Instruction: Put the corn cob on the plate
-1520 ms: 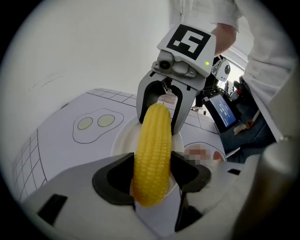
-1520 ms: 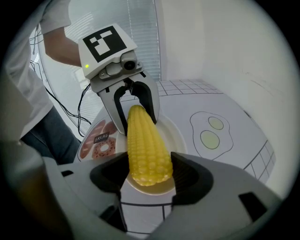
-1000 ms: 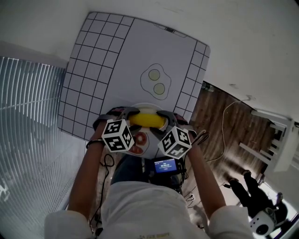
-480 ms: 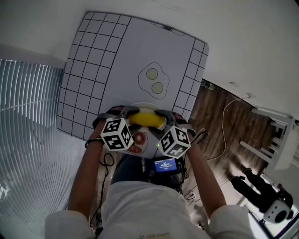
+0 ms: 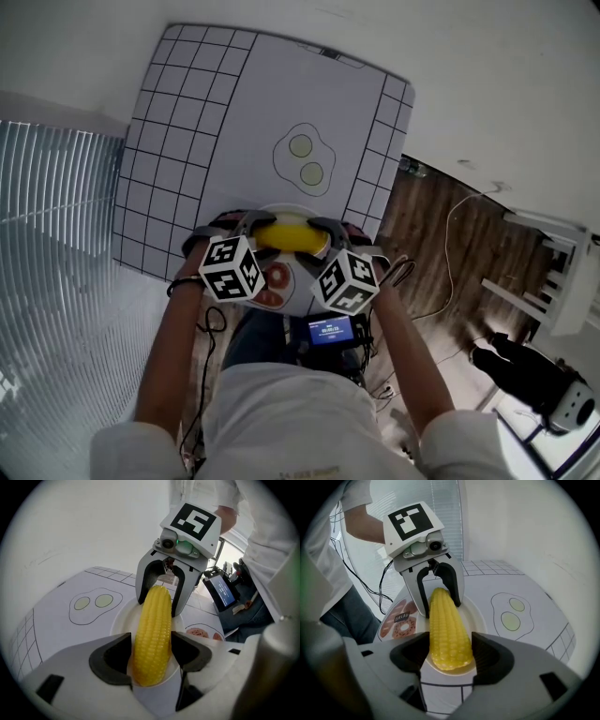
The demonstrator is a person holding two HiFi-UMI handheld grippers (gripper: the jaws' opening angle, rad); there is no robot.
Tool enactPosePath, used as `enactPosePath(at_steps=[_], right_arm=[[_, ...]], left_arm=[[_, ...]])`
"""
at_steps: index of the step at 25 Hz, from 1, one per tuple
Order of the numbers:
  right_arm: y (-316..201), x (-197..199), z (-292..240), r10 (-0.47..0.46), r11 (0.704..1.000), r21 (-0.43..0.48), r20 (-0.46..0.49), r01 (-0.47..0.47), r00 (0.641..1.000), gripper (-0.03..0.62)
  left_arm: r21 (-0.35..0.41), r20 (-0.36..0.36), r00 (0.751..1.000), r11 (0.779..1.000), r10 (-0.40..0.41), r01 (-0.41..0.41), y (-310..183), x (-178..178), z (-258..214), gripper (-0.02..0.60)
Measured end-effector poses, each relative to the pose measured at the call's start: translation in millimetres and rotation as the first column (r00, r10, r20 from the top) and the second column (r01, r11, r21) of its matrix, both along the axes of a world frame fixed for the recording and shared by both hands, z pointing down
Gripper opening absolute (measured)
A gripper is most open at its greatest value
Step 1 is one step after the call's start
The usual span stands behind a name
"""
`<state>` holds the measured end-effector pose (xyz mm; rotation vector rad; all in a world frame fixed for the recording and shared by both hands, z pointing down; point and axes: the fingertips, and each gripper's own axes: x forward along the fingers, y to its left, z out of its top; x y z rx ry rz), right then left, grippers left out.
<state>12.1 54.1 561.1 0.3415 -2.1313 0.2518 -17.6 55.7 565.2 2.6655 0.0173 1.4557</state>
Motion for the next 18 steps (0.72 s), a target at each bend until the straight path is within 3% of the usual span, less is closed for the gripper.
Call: enactPosePath(at_steps=[7,14,18], right_arm=[[1,0,1,0.000,1.000,-0.009,-0.005,-0.001,1.000,0.285],[4,5,-2,0.004,1.000,-0.020,-0.009,-0.004,1.000,0.291],[1,13,-9,0.031,0.999,0.005,0.004,-0.031,1.000,0.291]], left_arm=[[0.002,-0.034,0.999,1.000,-0.019,0.019,-2,1,-6,0.270],[-0.026,-0.102,0.989,0.995,-0.103,0.101,-4,-4,-16,0.270],[-0.034,-0.161,0.971,0.984,-0.175,0.172,-6,-6,-29,0.270]])
